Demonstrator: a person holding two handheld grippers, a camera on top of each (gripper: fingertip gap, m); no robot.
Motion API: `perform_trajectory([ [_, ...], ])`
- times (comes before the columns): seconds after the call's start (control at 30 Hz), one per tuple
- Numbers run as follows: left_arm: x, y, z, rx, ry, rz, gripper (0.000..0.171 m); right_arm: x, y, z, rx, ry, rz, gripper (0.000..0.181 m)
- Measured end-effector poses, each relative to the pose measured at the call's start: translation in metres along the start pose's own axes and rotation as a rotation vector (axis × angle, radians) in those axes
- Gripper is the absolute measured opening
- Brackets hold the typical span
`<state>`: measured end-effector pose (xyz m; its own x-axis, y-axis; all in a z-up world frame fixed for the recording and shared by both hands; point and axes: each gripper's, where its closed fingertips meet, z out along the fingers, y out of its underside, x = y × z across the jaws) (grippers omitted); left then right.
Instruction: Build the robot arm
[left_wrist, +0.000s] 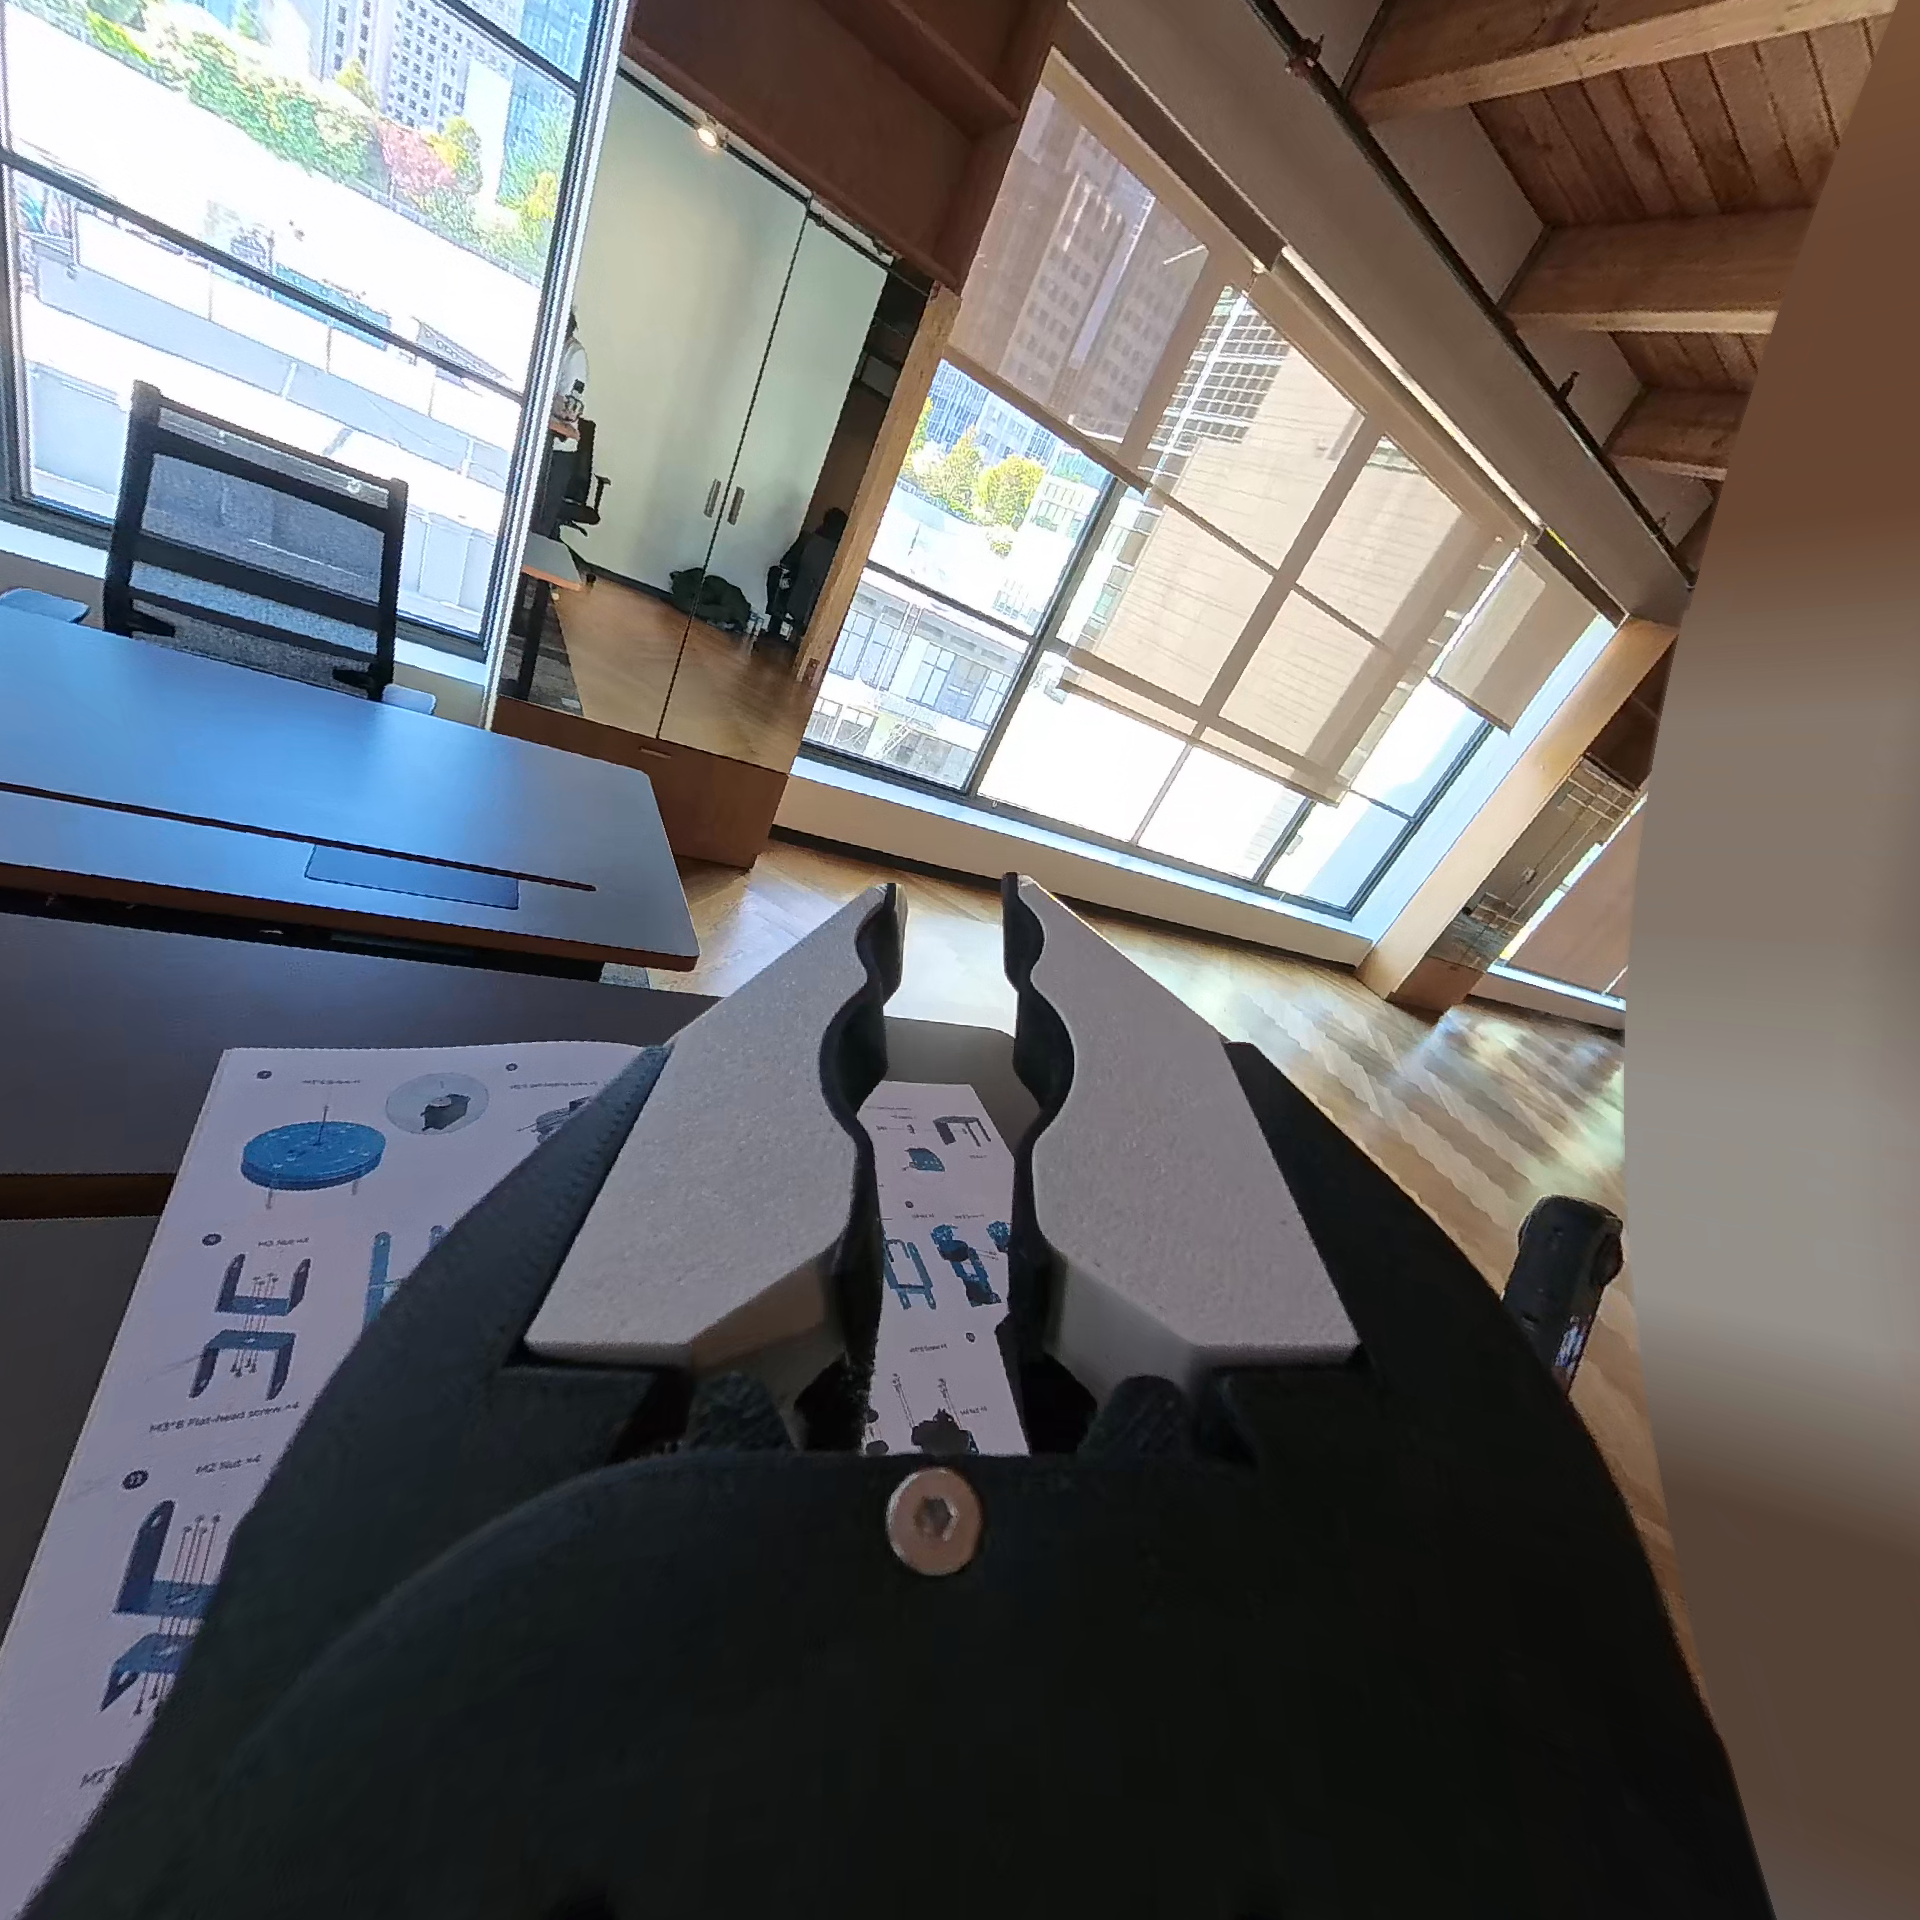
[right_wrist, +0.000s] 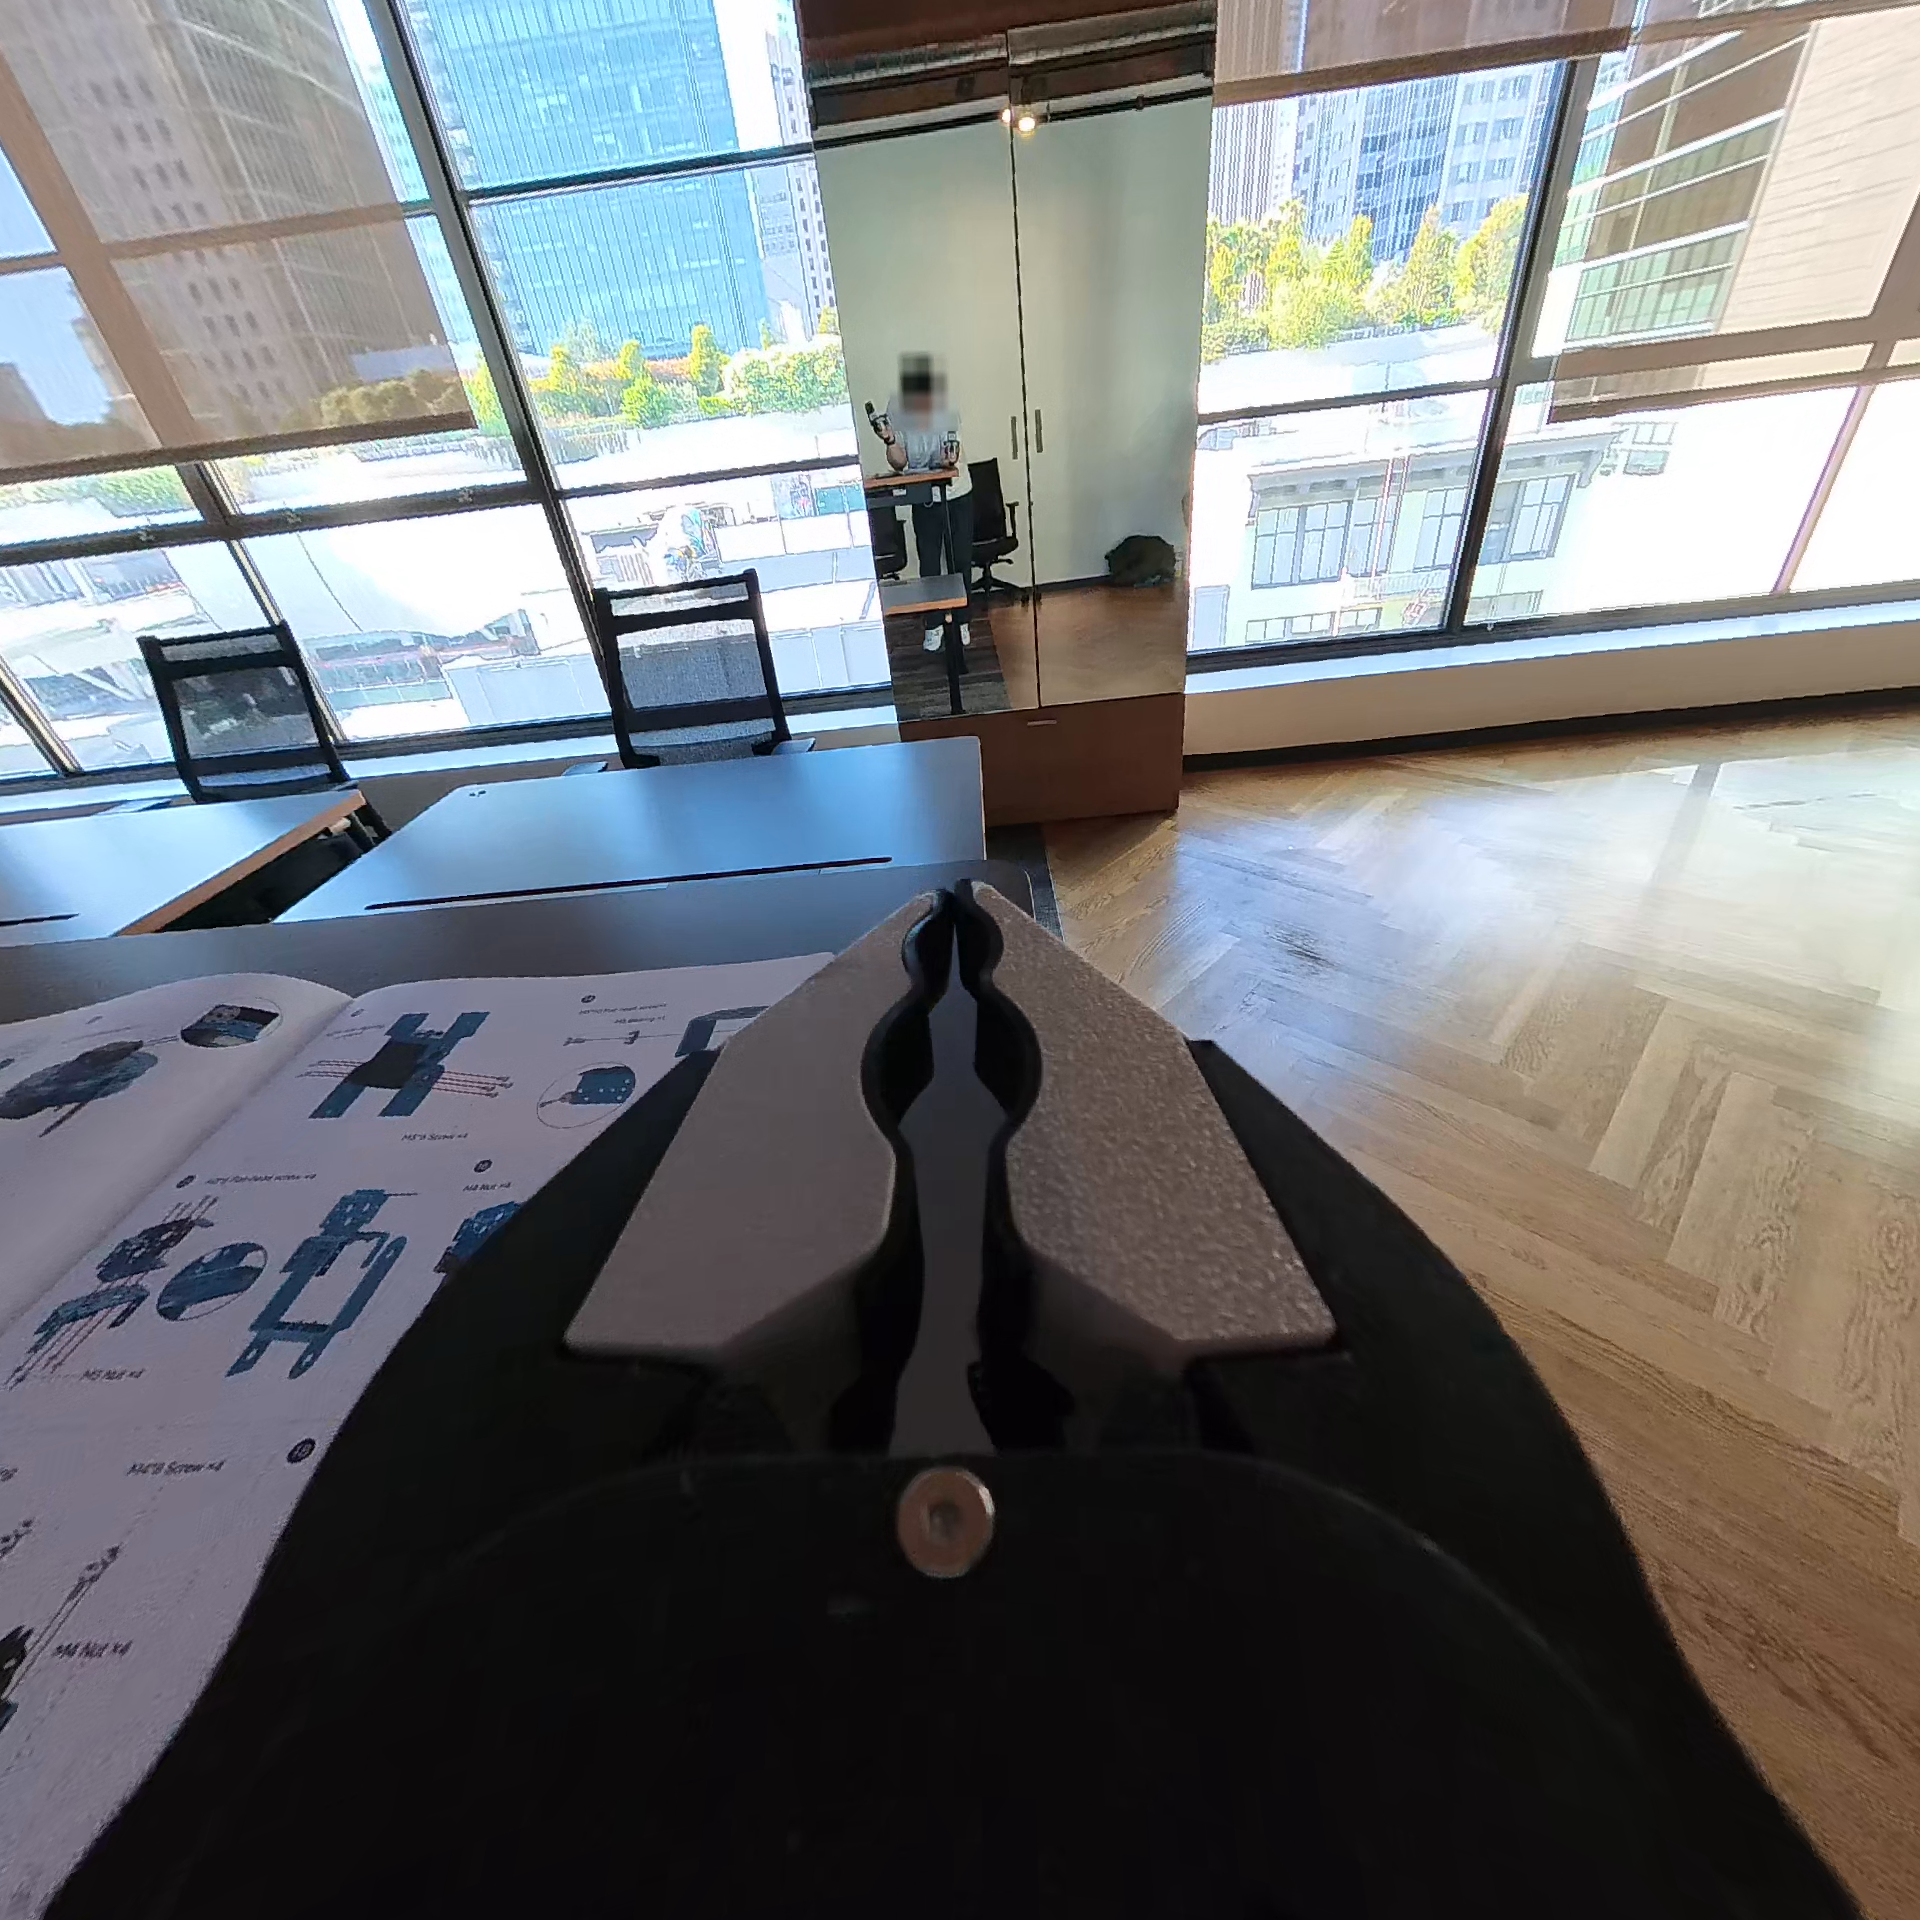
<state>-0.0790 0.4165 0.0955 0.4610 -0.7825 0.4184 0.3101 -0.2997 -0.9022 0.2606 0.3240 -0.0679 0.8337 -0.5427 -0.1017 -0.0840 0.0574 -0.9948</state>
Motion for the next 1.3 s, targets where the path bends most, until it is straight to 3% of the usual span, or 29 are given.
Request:
perform_trajectory([
  [0.23,0.001,0.001,0.0,0.0,0.012,-0.008,0.017,0.0,-0.002,0.0,0.015,-0.009,0.017,0.0],
  [0.5,0.002,-0.002,-0.001,0.011,0.014,-0.01,0.017,-0.008,-0.009,-0.002,0.059,-0.066,0.038,0.014],
  [0.97,0.005,-0.016,-0.01,0.051,0.017,0.005,0.017,-0.021,-0.008,-0.001,0.055,-0.093,-0.002,0.014],
  [1.17,0.024,-0.039,-0.026,0.111,0.04,0.052,0.018,-0.033,-0.014,0.007,0.093,-0.131,-0.069,0.014],
  [1.3,0.056,-0.083,-0.066,0.248,0.071,0.147,0.018,-0.043,-0.019,0.009,0.12,-0.165,-0.124,0.014],
])
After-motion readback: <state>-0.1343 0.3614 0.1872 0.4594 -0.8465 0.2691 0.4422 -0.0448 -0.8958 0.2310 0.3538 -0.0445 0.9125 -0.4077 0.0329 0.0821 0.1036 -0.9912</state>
